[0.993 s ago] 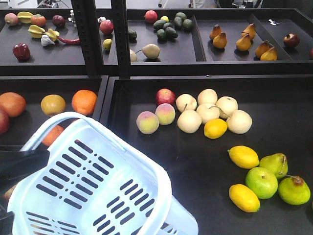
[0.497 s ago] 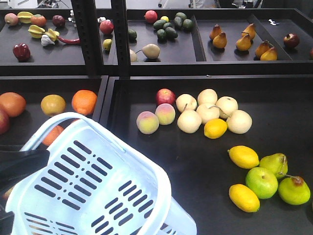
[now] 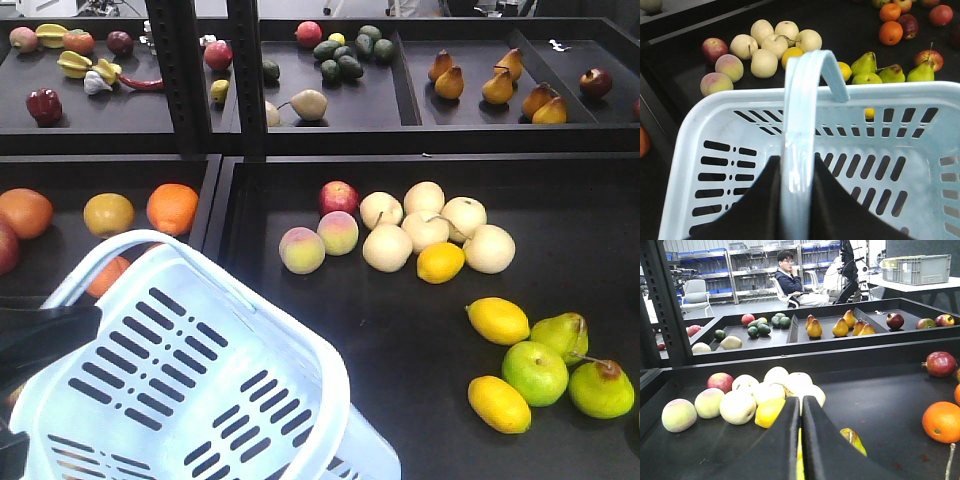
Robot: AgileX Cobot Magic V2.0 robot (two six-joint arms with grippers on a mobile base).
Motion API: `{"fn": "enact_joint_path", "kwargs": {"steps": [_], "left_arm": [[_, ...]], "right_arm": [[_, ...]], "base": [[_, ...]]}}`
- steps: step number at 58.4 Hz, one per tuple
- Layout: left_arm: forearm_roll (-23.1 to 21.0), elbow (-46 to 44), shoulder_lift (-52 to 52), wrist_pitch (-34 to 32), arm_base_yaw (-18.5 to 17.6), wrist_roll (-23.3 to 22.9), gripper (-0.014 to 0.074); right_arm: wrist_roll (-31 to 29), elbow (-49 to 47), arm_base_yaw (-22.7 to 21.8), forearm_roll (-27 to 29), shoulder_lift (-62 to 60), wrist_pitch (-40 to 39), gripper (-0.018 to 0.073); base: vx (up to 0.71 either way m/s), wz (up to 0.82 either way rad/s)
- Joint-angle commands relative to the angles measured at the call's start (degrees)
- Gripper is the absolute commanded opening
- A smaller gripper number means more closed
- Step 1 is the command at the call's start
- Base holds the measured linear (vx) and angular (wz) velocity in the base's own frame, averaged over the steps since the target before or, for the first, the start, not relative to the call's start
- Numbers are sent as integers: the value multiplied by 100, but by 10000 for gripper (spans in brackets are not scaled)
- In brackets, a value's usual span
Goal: Pick three apples into basket with both arms
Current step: 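Hold the lifted basket beside the robot with the left gripper, then turn the base away from the fruit tables while holding the basket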
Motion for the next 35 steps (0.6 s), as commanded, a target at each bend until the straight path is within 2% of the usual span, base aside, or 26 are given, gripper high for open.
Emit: {"fn": "enact_joint_path", "kwargs": {"steps": [1,35], "left_arm": [[-71,-169,-23,-527,-28,-78,-6],[-71,-169,-23,-527,-28,-78,-6]], "right_arm": [[-45,72,-20,-44,-70,-425,-5],[-45,72,-20,-44,-70,-425,-5]], "base": [[0,0],[-2,2]]}}
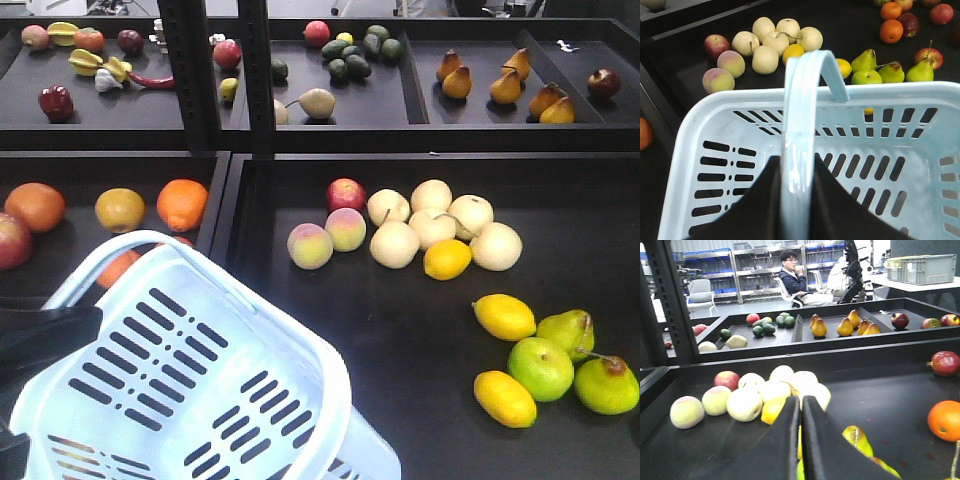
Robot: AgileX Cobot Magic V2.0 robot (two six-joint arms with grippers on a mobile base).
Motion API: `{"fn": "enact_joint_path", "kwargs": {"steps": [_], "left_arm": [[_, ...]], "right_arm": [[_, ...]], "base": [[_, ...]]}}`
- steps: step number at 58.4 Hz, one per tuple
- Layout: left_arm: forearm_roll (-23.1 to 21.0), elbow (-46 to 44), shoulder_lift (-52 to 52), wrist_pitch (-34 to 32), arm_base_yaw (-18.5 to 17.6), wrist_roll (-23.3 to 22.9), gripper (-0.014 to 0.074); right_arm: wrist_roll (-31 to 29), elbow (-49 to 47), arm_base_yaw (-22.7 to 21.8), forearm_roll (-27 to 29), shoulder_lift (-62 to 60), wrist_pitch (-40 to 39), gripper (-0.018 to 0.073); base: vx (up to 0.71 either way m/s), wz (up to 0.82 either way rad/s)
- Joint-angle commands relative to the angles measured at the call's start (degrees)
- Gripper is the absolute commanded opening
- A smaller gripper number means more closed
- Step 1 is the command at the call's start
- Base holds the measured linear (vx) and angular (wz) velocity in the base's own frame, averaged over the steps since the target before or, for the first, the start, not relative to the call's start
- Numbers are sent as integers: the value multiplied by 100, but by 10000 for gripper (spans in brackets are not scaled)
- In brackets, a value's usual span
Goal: Pick three apples into basket with both arms
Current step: 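Turn the base away from the fruit tables while holding the basket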
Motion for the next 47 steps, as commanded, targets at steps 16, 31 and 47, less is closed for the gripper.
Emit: {"fn": "enact_joint_path", "kwargs": {"steps": [16,31,47], "left_arm": [[-71,-169,-23,-527,-28,-78,-6],[-71,-169,-23,-527,-28,-78,-6],[-71,-169,-23,-527,-28,-78,-6]], "right_arm": [[-45,72,-20,-44,-70,-425,-5],[-45,72,-20,-44,-70,-425,-5],[-45,72,-20,-44,-70,-425,-5]], "base": [[-8,19],[-9,34],[-10,41]]}}
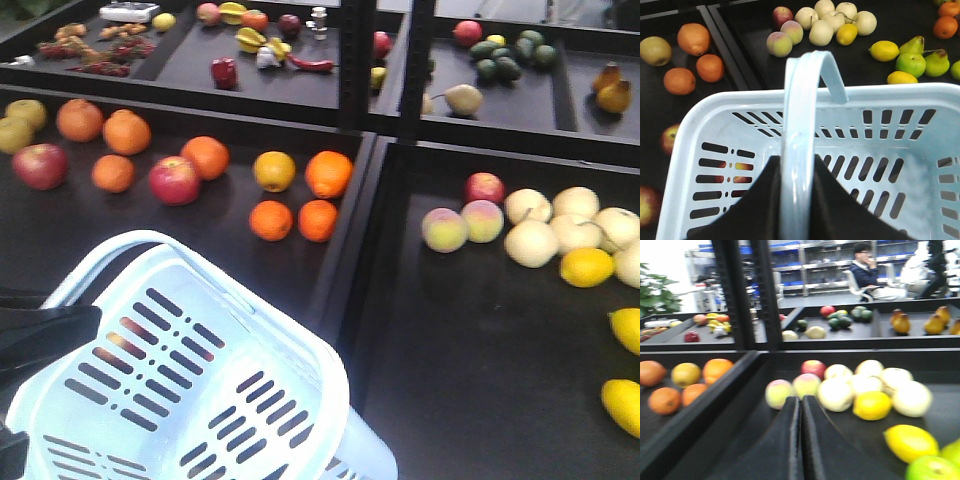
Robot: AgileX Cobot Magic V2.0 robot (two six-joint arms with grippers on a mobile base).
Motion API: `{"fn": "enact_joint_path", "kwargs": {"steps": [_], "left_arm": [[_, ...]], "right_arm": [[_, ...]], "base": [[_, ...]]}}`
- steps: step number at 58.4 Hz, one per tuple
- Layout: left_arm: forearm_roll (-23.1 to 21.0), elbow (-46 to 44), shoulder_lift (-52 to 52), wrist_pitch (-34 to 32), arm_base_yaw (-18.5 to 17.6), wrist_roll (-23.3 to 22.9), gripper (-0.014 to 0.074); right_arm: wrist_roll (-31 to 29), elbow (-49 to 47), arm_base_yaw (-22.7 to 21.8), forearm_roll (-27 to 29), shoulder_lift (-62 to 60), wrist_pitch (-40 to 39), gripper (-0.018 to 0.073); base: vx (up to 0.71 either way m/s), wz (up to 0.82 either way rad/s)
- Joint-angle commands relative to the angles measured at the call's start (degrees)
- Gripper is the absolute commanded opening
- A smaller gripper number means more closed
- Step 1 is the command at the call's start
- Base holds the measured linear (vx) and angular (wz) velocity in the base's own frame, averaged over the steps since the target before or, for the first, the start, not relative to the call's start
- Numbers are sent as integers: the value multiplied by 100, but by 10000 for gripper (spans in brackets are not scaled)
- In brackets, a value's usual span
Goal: Pick three apples into basket with both arms
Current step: 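Turn the base away from the fruit tables while holding the basket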
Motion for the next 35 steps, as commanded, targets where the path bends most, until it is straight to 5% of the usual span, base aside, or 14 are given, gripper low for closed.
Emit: {"fn": "enact_joint_path", "kwargs": {"steps": [1,35], "left_arm": [[-65,-169,-23,-527,-28,-78,-6],[-65,-169,-23,-527,-28,-78,-6]], "right_arm": [[-45,72,-20,-44,-70,-425,-5],[-45,72,-20,-44,-70,-426,-5]], "base": [[-11,42],[-12,48]]}}
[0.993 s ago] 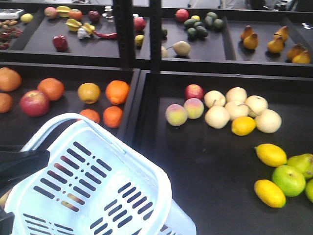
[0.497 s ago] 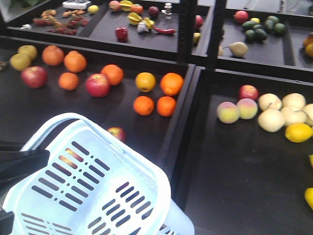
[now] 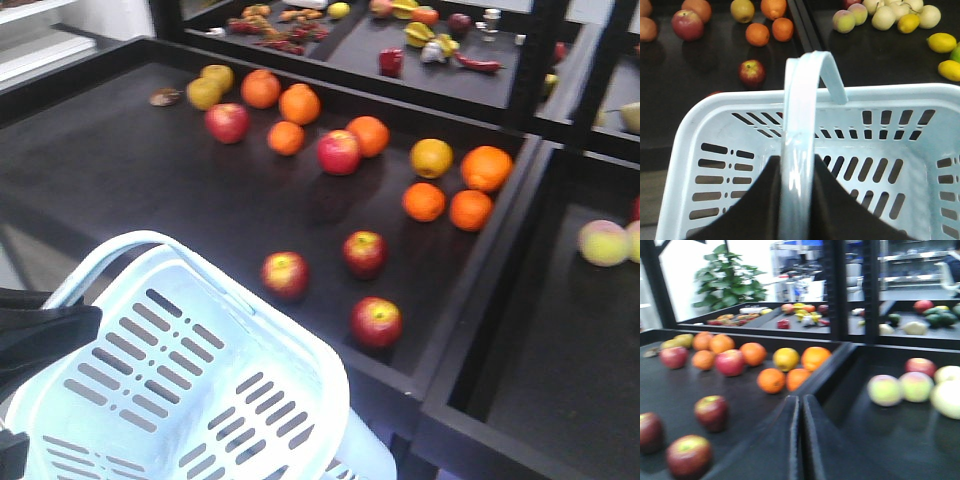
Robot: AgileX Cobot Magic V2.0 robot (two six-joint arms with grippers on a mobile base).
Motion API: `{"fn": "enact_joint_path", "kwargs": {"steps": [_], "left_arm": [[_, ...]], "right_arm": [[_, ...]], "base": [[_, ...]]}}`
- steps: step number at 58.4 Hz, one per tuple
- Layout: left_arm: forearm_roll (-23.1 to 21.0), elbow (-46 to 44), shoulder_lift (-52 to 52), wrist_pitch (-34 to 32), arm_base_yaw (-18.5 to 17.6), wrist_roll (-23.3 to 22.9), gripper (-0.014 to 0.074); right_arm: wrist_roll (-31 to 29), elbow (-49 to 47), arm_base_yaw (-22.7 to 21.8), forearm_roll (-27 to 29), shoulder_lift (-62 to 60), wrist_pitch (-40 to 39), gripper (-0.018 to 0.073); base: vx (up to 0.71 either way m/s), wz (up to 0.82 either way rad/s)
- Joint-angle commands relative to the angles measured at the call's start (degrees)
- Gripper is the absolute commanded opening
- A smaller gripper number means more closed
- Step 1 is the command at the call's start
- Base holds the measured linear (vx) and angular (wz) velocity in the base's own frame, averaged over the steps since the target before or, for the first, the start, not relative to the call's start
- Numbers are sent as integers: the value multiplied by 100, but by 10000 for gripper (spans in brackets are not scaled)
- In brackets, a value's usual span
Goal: Pick three apples into basket with both arms
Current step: 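Turn the base away from the fruit tables while holding the basket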
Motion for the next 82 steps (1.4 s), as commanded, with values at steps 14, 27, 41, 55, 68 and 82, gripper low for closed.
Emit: {"fn": "enact_joint_path", "kwargs": {"steps": [14,27,41,55,68,82], "left_arm": [[-65,-169,-23,-527,-28,-78,-6],[-65,-169,-23,-527,-28,-78,-6],[-65,-169,-23,-527,-28,-78,-6],[-65,-169,-23,-515,-28,-78,-6],[-65,-169,-23,-515,-28,-78,-6],[-65,-169,-23,-515,-28,-78,-6]], "right_arm": [[-45,72,-20,-44,-70,-426,-5],[-45,72,-20,-44,-70,-426,-5],[-45,72,-20,-44,-70,-426,-5],[-45,72,-20,-44,-70,-421,-5],[-45,72,-20,-44,-70,-421,-5],[-45,72,-20,-44,-70,-421,-5]], "base": [[-15,53],[-17,55],[-17,54],[-17,56],[-17,56],[-18,56]]}}
